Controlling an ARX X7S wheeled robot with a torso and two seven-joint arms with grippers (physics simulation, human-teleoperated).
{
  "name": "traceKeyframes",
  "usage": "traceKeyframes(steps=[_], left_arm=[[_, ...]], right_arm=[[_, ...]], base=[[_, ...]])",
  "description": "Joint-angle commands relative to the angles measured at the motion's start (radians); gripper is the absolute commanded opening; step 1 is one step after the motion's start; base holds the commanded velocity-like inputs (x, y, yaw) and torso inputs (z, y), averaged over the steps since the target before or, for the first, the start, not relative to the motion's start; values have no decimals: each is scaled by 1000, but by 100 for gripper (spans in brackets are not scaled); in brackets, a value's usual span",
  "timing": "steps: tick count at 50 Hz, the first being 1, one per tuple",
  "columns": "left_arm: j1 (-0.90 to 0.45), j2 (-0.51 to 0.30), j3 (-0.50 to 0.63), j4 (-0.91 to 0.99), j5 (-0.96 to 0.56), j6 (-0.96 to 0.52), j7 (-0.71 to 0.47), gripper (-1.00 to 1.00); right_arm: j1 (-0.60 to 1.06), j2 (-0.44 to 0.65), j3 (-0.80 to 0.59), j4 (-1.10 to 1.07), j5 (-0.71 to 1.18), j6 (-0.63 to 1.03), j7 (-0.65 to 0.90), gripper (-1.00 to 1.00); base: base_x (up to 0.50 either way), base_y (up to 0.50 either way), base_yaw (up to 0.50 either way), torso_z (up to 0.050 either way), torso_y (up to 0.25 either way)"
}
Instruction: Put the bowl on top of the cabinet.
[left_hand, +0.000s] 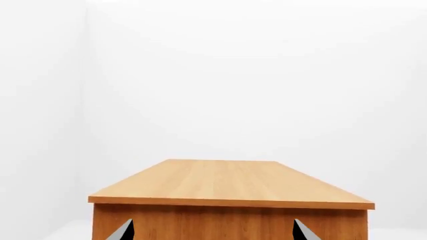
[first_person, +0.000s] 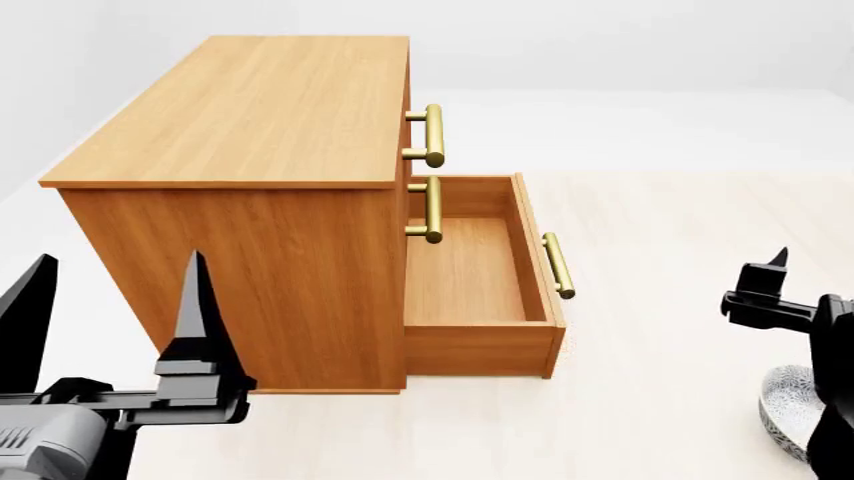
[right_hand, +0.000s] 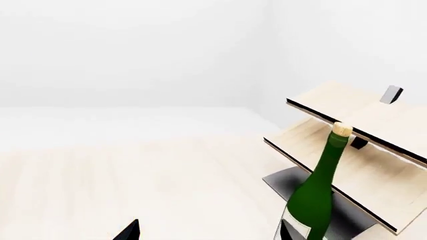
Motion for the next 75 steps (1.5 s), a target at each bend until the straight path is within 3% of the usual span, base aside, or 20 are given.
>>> traceKeyframes(steps=[1, 11, 31, 75], left_arm=[[-2, -13, 10, -4, -1, 13, -12, 100], [-3, -15, 27, -13, 9, 23, -13, 100], [-14, -35, 39, -8, -5, 29, -33, 100], [-14, -70, 57, -14, -9, 64, -65, 100]], right_arm=[[99, 13, 4, 16, 57, 145, 20, 100], [205, 1, -6, 78, 119, 327, 46, 100], [308, -34, -83, 206, 122, 468, 96, 100], [263, -94, -115, 428, 92, 408, 117, 100]], base=[[0, 0, 0, 0, 0], [0, 0, 0, 0, 0], [0, 0, 0, 0, 0], [0, 0, 0, 0, 0]])
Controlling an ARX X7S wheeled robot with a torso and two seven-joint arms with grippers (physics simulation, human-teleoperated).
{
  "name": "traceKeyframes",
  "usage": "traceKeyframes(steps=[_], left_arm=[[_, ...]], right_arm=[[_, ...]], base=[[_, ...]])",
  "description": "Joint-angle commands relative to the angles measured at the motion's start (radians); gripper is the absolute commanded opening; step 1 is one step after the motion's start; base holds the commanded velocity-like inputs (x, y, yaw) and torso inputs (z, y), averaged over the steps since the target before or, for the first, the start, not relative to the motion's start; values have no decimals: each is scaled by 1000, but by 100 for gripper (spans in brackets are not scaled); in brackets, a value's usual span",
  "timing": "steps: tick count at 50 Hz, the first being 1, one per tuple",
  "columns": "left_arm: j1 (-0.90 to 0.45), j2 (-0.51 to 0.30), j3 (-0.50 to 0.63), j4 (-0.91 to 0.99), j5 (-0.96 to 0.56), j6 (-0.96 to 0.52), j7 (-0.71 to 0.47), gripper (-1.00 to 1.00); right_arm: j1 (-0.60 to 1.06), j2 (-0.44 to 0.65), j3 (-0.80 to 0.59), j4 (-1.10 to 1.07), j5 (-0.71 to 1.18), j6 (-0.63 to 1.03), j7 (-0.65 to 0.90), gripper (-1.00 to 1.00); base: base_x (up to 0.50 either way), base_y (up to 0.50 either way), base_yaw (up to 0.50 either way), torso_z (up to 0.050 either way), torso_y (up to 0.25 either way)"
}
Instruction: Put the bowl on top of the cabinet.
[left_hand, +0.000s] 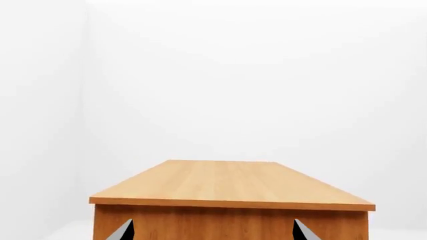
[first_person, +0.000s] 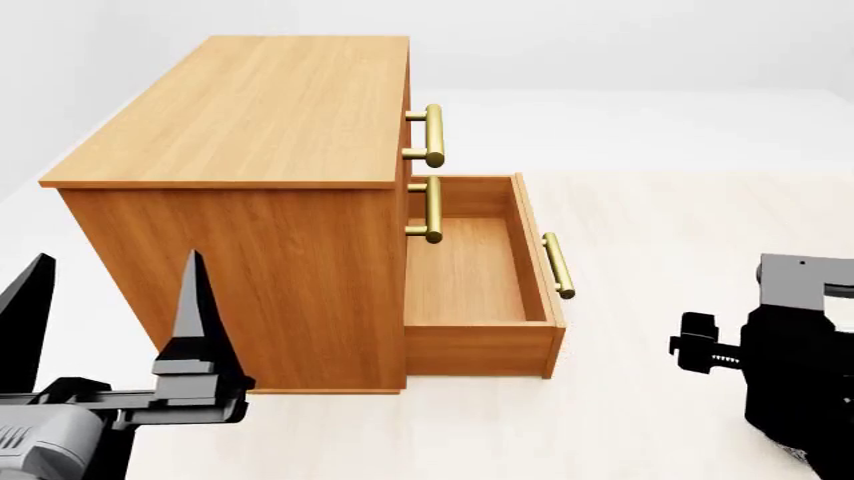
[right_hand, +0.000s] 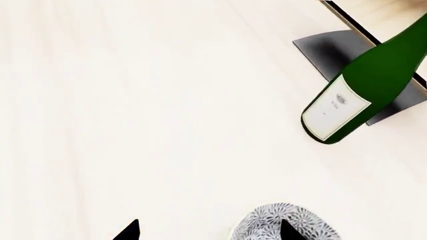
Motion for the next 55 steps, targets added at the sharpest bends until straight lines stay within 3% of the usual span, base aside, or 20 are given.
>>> traceKeyframes(steps=[1, 33, 55], left_arm=[[0, -9, 3, -1, -3, 9, -8, 100], [-7, -21, 29, -8, 1, 24, -20, 100], [-9, -30, 37, -13, 2, 38, -29, 100]], right_arm=[[-24, -14, 13, 27, 4, -2, 7, 100], [-80, -21, 80, 12, 21, 17, 49, 100], [-80, -39, 53, 85, 11, -34, 38, 100]], base=[[0, 0, 0, 0, 0], [0, 0, 0, 0, 0], [0, 0, 0, 0, 0]])
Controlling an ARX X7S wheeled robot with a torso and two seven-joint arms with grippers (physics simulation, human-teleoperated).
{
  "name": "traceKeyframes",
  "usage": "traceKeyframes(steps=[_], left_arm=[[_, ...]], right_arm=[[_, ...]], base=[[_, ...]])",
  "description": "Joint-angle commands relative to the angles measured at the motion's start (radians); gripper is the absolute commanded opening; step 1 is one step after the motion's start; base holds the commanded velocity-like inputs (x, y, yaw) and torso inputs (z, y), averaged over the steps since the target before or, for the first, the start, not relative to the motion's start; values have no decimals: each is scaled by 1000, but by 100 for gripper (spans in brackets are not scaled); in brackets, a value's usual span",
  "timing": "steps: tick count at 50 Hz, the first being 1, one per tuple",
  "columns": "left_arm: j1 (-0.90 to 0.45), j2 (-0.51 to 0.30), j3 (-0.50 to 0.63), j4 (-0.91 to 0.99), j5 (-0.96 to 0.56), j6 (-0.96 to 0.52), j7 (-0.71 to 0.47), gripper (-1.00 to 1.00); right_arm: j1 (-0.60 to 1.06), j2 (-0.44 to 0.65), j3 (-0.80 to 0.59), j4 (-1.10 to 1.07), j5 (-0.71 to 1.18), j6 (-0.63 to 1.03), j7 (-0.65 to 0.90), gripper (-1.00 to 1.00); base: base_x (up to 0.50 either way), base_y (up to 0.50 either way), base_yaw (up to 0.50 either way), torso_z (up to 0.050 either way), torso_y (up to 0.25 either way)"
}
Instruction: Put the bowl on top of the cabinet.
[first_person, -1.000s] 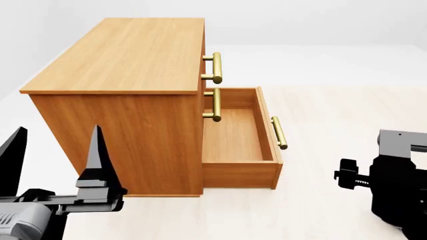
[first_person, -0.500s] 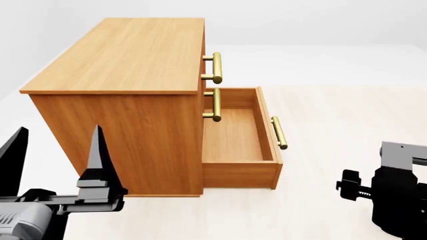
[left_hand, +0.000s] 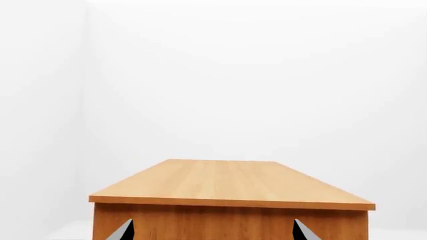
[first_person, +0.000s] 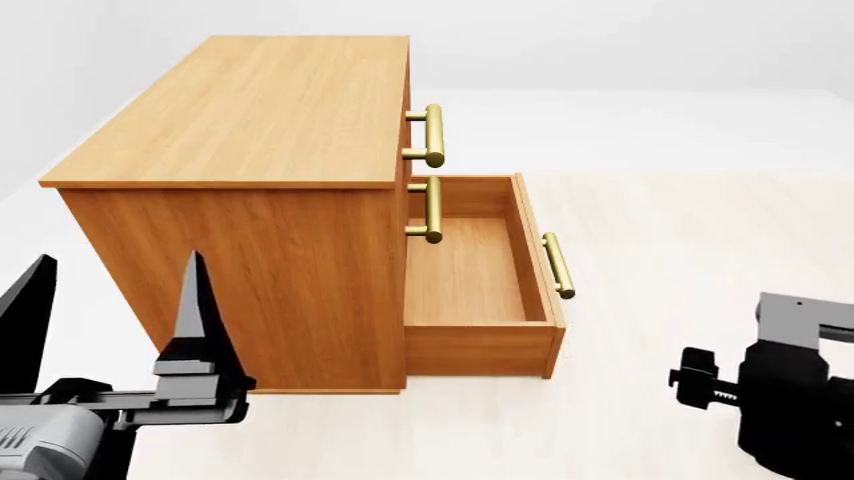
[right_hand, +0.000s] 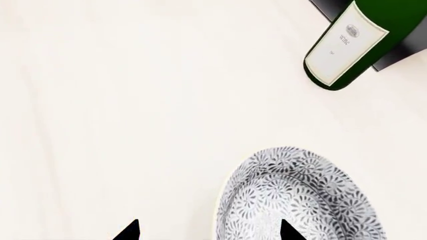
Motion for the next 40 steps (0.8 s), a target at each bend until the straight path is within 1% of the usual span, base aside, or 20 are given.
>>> traceKeyframes(steps=[1, 40], left_arm=[[-1, -5, 4, -2, -2, 6, -5, 100], [-8, -19, 25, -2, -1, 17, -19, 100]], right_arm=[[1, -8, -8, 21, 0, -12, -1, 100], [-16, -11, -19, 70, -14, -55, 12, 100]], base=[[0, 0, 0, 0, 0], [0, 0, 0, 0, 0]])
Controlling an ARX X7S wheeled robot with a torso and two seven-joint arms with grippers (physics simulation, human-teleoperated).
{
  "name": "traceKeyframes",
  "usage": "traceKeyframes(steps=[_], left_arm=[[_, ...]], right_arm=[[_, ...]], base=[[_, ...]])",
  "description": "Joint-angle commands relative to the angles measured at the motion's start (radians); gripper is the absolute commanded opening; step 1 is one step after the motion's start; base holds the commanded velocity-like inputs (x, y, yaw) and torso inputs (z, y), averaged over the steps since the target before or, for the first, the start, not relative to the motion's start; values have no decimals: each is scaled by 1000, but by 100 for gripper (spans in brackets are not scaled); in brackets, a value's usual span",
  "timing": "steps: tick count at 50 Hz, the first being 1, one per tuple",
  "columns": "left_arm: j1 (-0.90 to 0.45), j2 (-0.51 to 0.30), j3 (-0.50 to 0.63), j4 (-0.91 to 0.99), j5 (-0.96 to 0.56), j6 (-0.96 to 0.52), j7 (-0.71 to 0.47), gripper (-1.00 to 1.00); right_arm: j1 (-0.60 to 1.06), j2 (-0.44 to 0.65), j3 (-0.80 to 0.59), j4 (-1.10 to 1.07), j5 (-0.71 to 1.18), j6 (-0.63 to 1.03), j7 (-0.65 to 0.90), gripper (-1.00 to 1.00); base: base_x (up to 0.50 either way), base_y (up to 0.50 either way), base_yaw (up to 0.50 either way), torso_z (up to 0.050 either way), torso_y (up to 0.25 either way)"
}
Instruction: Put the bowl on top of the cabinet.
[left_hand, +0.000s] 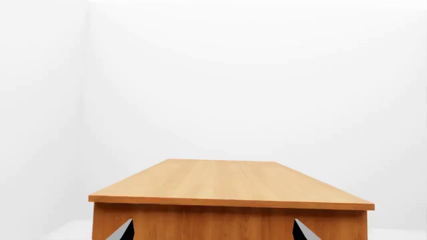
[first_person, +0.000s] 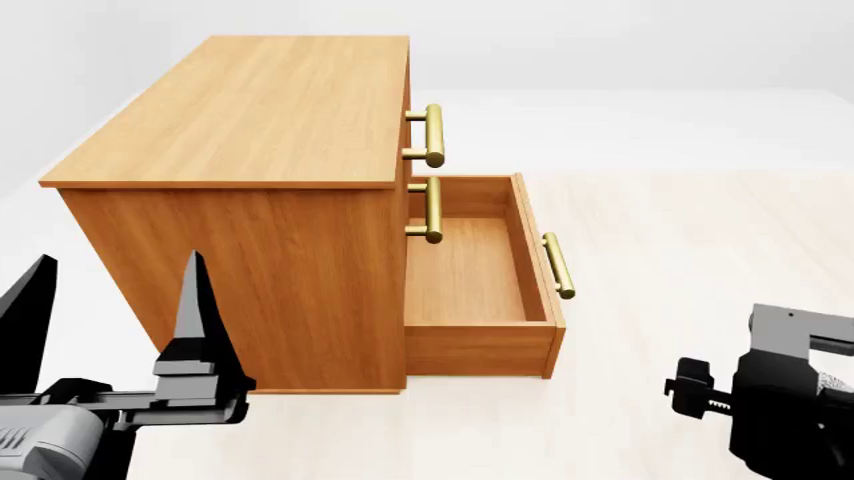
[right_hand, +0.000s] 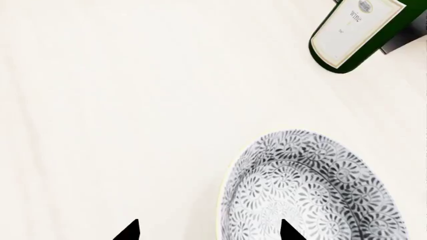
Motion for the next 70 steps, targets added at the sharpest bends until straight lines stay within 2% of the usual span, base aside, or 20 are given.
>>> traceKeyframes(steps=[1, 58, 59, 70], left_arm=[[-3, -5, 7, 2, 0, 1, -5, 100], [-17, -24, 29, -3, -5, 15, -26, 100], [-18, -25, 30, -3, -6, 14, -27, 100], [-15, -26, 35, -7, -1, 22, -28, 100]], right_arm=[[-3, 1, -7, 14, -7, -16, 4, 100], [-22, 1, -8, 55, -6, -62, 3, 100], [-23, 3, -13, 54, -8, -65, 1, -100], [-15, 5, -12, 10, -1, -43, 21, -100]], base=[[0, 0, 0, 0, 0], [0, 0, 0, 0, 0], [0, 0, 0, 0, 0], [0, 0, 0, 0, 0]])
